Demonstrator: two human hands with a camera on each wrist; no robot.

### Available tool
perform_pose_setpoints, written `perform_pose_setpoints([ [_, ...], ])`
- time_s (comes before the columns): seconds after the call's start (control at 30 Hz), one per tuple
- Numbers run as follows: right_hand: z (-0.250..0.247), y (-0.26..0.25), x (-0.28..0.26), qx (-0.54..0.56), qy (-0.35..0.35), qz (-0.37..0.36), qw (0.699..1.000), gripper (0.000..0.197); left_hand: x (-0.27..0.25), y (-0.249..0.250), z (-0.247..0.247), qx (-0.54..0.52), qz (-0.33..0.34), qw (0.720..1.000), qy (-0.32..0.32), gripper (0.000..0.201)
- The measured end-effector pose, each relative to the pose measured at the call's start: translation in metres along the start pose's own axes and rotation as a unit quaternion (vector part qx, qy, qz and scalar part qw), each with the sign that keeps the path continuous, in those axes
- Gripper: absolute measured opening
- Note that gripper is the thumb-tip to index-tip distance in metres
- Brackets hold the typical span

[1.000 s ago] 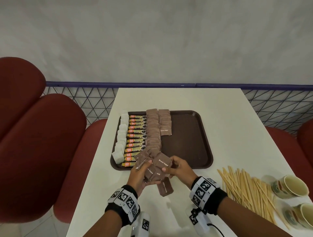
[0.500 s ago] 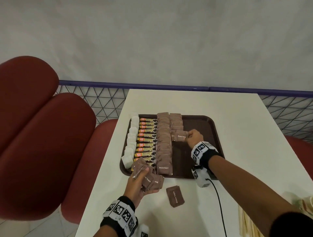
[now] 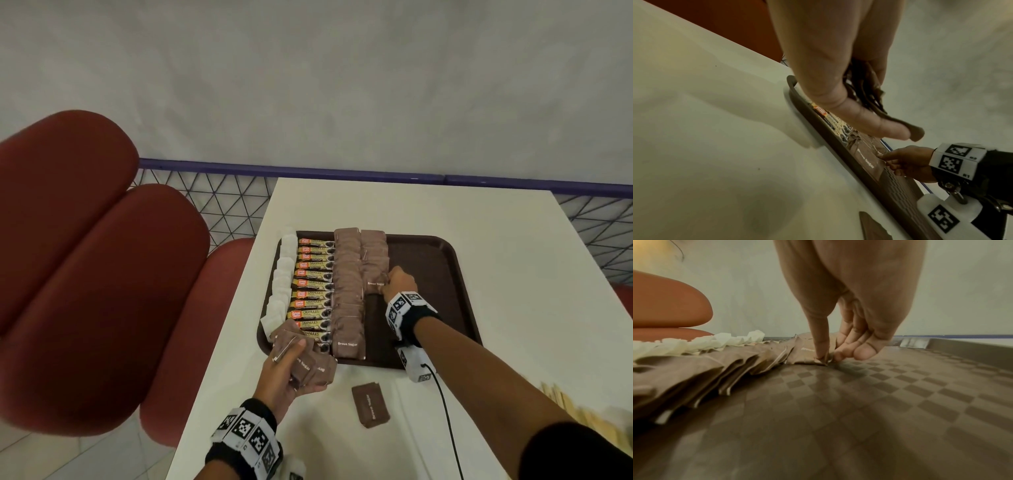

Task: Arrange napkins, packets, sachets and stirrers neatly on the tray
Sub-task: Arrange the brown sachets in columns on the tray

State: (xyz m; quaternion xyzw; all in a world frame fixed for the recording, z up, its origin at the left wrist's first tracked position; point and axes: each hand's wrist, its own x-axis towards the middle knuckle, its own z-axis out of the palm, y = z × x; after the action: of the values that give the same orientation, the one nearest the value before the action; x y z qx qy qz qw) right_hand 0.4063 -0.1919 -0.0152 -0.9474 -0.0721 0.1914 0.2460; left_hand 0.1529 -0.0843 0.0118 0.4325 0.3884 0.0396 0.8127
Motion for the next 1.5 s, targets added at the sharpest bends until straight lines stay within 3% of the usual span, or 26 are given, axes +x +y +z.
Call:
perform_pose_setpoints([
  [0.17, -0.002, 0.004, -0.009, 0.015, 0.036, -0.010, 0.999, 0.046, -0.001, 0.001, 0.007, -0.014, 0.000, 1.000, -0.010, 0.034],
  [0.33, -0.010, 0.007, -0.037, 0.020, 0.047, -0.096, 0.994, 0.030, -0.003, 0.000, 0.017, -0.027, 0.003, 0.999, -0.022, 0.035],
  [0.5, -0.014, 0.010, -0.079, 0.092, -0.067, -0.204, 0.972, 0.011, -0.005, -0.001, 0.028, -0.008, 0.013, 1.000, -0.026, 0.033],
  [0.73, -0.005, 0.019, -0.117, 0.169, -0.259, -0.192, 0.932, 0.017, -0.006, 0.002, 0.038, 0.000, 0.037, 0.999, -0.037, 0.032],
  [0.83, 0.000, 0.022, -0.123, 0.199, -0.303, -0.178, 0.915, 0.020, -0.006, 0.002, 0.039, 0.003, 0.035, 0.999, -0.036, 0.033],
  [0.93, -0.006, 0.022, -0.125, 0.296, -0.277, -0.131, 0.904, 0.025, -0.007, 0.001, 0.038, -0.002, 0.034, 0.999, -0.034, 0.032],
  [1.07, -0.020, 0.020, -0.119, 0.457, -0.222, -0.029, 0.861, 0.022, -0.008, -0.001, 0.034, -0.001, 0.036, 0.999, -0.033, 0.023],
  [1.13, -0.028, 0.022, -0.111, 0.486, -0.186, 0.002, 0.854, 0.021, -0.008, -0.002, 0.032, -0.002, 0.036, 0.999, -0.025, 0.021],
  [1.27, -0.040, 0.027, -0.092, 0.478, -0.123, 0.026, 0.869, 0.018, -0.007, -0.001, 0.030, -0.006, 0.034, 0.999, -0.012, 0.021],
  [1.4, -0.051, 0.025, -0.078, 0.477, -0.105, 0.041, 0.872, 0.022, -0.006, -0.001, 0.028, -0.008, 0.033, 0.999, -0.016, 0.019],
  [1.5, -0.057, 0.024, -0.068, 0.443, -0.098, 0.022, 0.891, 0.025, -0.005, -0.002, 0.027, -0.010, 0.033, 0.999, -0.017, 0.027],
])
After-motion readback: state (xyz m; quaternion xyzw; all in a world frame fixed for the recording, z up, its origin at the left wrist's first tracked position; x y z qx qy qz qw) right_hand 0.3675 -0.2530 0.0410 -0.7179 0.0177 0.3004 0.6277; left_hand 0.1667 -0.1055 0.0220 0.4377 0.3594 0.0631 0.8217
